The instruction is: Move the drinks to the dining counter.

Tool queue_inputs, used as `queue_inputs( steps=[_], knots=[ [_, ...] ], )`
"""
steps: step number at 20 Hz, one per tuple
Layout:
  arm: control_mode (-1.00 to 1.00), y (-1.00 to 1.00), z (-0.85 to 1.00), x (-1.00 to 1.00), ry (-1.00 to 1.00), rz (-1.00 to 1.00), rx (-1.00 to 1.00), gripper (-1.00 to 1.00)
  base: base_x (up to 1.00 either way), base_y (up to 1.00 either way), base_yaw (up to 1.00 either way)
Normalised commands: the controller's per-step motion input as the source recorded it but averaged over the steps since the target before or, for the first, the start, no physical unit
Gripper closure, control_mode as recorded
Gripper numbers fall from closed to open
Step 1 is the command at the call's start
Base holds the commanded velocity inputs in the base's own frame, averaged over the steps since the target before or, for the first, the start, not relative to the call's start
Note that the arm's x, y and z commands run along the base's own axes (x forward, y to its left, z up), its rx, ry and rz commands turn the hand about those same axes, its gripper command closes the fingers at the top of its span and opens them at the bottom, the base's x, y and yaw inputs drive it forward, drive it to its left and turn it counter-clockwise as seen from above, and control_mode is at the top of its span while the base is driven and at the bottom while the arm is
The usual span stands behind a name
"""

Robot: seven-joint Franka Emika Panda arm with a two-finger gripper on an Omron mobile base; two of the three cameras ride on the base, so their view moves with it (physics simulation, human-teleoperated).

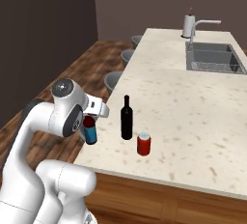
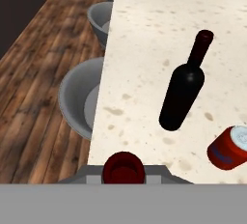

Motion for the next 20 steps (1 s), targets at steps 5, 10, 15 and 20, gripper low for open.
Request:
queue_inputs(
  steps=[5, 10, 15, 20],
  knots=[
    [1.0, 0.0, 0.0, 0.0, 0.0, 0.0, 0.0, 1.0, 0.19, 0.0, 0.0],
    [1.0, 0.0, 0.0, 0.0, 0.0, 0.0, 0.0, 1.0, 0.06, 0.0, 0.0],
    [-1.0, 0.01, -0.02, 0.0, 0.0, 0.0, 0.0, 1.0, 0.0, 0.0, 0.0],
    [-1.0, 0.01, -0.19, 0.0, 0.0, 0.0, 0.0, 1.0, 0.0, 0.0, 0.0]
  ],
)
